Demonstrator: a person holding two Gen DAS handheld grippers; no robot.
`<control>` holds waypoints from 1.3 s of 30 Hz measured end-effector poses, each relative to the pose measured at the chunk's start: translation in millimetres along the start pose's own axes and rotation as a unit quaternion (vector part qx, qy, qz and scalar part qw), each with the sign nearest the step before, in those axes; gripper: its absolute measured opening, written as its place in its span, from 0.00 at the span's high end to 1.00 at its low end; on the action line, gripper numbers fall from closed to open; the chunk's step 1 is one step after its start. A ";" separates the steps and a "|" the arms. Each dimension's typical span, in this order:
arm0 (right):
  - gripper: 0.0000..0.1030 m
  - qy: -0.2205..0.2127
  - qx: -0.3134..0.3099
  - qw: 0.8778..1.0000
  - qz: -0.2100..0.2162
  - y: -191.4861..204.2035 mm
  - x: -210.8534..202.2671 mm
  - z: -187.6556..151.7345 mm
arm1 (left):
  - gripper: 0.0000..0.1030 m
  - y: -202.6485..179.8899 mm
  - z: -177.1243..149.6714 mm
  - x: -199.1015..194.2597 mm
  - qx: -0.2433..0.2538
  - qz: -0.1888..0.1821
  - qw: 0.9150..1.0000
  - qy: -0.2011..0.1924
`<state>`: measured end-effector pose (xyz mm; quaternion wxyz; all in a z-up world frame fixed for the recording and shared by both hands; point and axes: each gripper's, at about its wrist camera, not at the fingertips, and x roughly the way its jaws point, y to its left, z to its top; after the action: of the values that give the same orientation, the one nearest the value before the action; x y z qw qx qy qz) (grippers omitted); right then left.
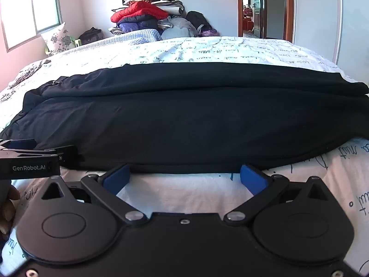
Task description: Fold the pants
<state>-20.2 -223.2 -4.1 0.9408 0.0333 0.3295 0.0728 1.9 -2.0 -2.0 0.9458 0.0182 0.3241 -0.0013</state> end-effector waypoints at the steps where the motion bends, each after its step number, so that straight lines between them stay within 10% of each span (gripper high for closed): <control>1: 0.00 0.000 0.000 1.000 0.000 0.2 -0.1 0.0 | 0.00 0.3 0.0 -0.4 0.000 0.000 1.000 0.000; 39: 0.00 0.004 0.002 1.000 0.002 0.6 2.2 0.4 | 0.00 -4.7 -1.5 -8.3 0.011 0.005 1.000 -0.002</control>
<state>-18.3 -222.3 -5.1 0.9394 0.0358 0.3329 0.0737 -5.6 -6.8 1.8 0.9463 0.0306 0.3219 -0.0002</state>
